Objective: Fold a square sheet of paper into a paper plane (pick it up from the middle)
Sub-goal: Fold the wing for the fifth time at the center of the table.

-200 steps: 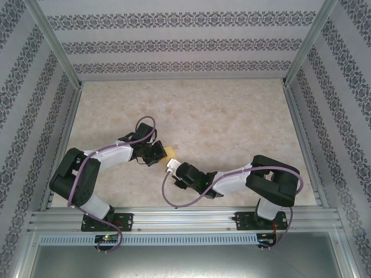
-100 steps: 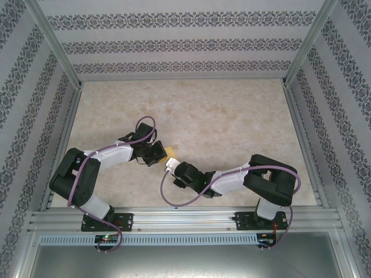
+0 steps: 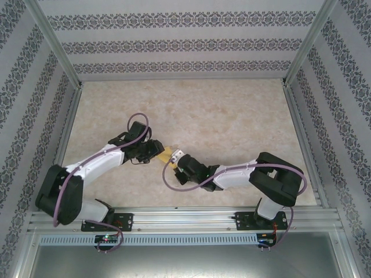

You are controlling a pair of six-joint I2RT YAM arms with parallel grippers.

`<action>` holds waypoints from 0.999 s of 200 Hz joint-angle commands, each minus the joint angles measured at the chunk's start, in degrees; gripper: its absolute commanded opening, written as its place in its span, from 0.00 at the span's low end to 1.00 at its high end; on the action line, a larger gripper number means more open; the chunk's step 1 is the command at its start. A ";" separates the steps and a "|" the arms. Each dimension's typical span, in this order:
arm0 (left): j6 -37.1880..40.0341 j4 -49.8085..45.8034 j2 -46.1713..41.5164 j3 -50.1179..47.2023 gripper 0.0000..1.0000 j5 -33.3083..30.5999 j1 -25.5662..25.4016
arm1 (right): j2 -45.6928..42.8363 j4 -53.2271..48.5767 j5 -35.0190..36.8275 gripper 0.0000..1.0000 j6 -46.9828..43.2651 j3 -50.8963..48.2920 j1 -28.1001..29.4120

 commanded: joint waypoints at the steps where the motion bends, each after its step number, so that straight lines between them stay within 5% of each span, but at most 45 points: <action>1: 1.17 -5.94 -4.37 0.08 0.51 -7.34 0.40 | -1.58 0.39 -12.80 0.00 10.75 1.25 -3.54; 42: 1.88 -3.11 -7.99 -2.73 0.53 -6.11 0.44 | 1.44 3.26 -23.96 0.00 18.97 1.92 -8.19; 200: 1.39 15.70 -0.66 -9.30 0.39 8.77 -0.04 | 10.33 7.84 -32.23 0.00 36.79 2.70 -12.28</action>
